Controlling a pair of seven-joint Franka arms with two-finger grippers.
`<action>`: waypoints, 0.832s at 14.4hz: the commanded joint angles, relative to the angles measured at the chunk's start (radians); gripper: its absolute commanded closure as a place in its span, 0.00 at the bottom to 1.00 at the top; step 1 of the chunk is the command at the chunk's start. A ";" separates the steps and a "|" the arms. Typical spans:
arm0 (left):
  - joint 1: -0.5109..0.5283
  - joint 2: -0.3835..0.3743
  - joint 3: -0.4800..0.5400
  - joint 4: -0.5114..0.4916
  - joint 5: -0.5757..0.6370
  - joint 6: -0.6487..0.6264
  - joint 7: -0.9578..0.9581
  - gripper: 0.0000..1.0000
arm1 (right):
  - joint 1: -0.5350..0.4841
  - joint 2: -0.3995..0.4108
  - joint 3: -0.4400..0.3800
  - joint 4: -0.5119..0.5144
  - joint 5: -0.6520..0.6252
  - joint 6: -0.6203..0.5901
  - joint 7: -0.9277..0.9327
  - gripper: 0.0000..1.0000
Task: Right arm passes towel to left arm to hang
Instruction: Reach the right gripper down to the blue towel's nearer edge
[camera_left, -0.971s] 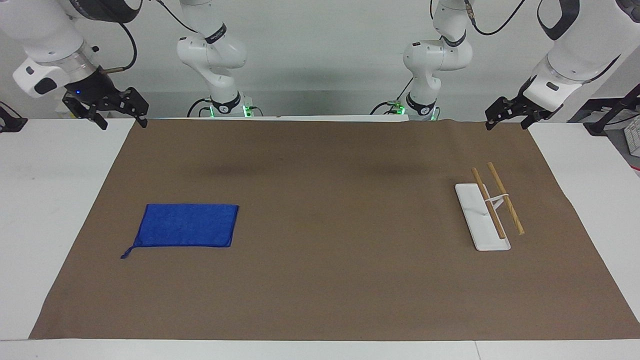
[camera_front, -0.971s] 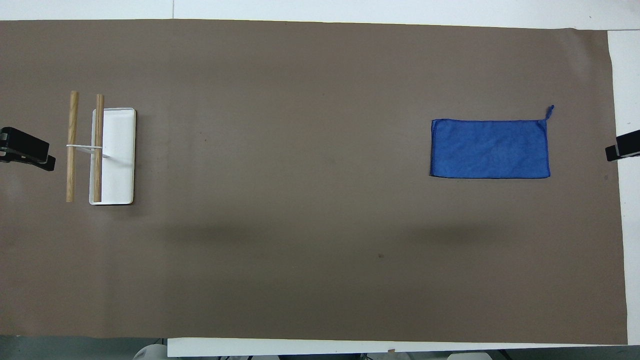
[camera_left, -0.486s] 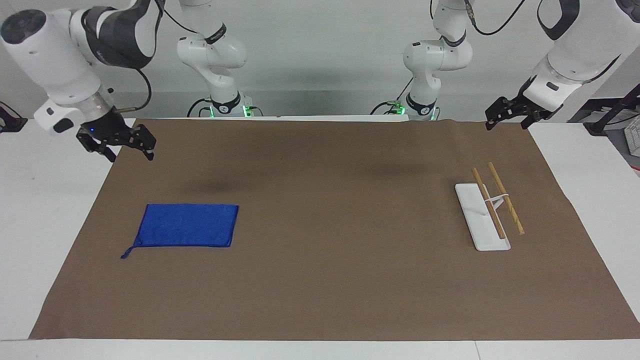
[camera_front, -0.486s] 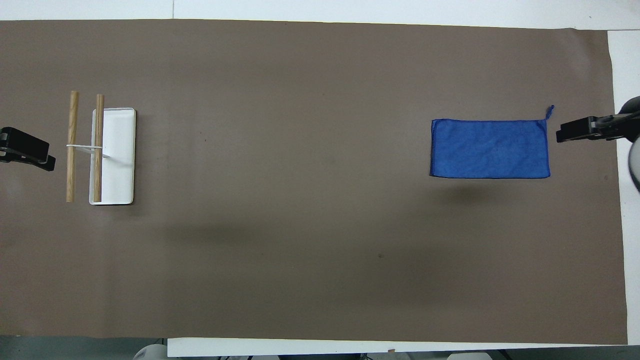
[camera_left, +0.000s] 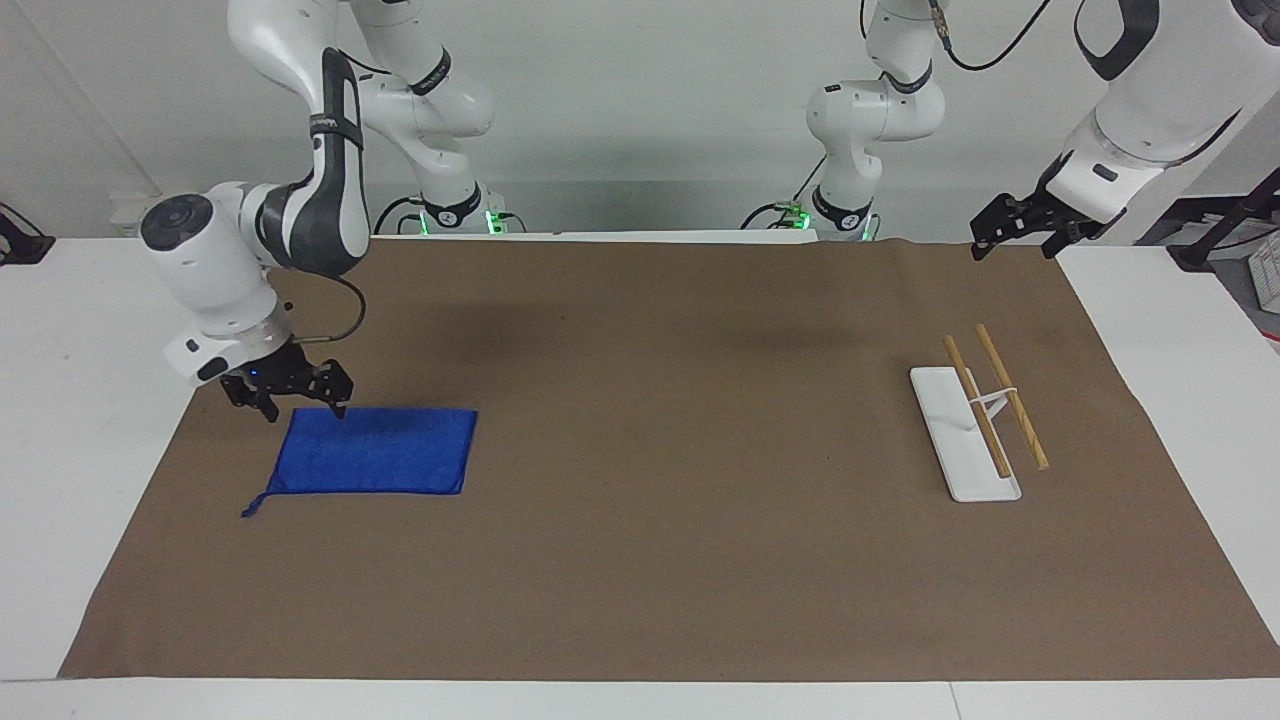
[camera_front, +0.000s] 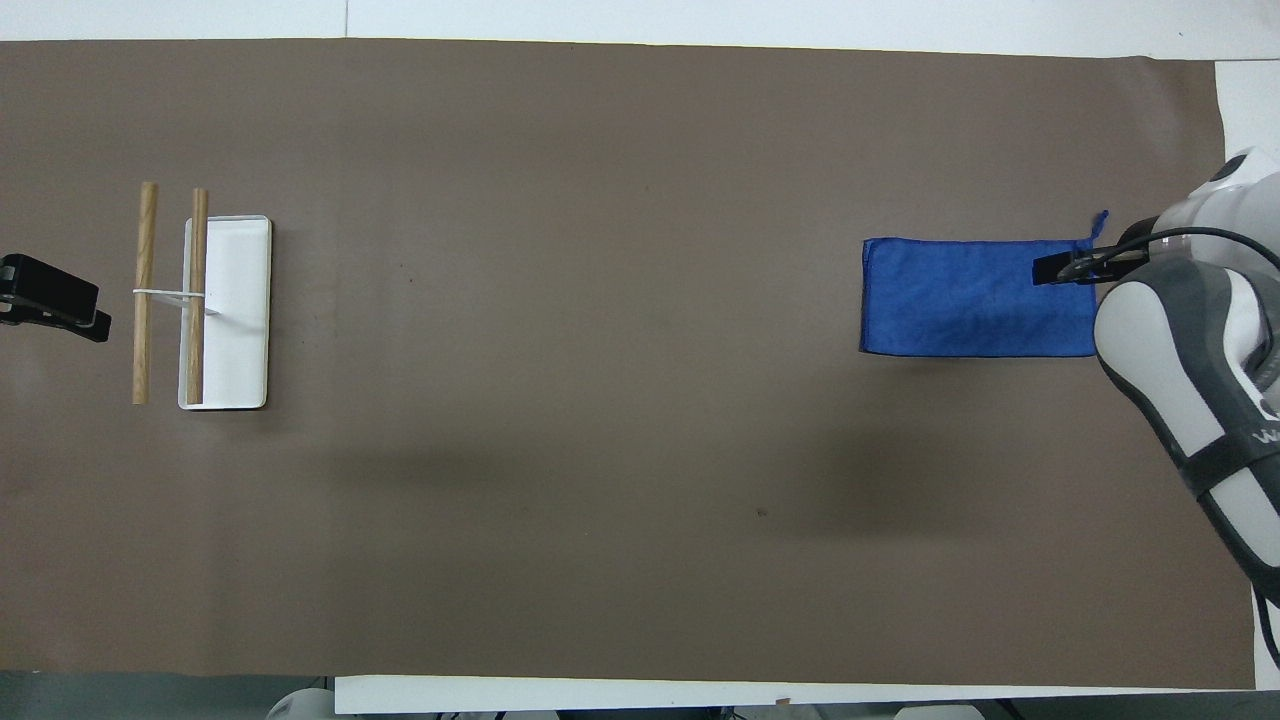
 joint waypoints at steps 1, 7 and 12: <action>0.005 -0.013 0.003 -0.006 -0.010 -0.005 0.003 0.00 | -0.007 0.075 0.008 -0.014 -0.015 0.098 -0.044 0.00; 0.005 -0.013 0.003 -0.006 -0.010 -0.005 0.003 0.00 | -0.005 0.108 0.023 -0.079 -0.015 0.198 -0.058 0.04; 0.005 -0.013 0.003 -0.006 -0.010 -0.005 0.003 0.00 | -0.005 0.108 0.027 -0.077 -0.015 0.184 -0.057 0.59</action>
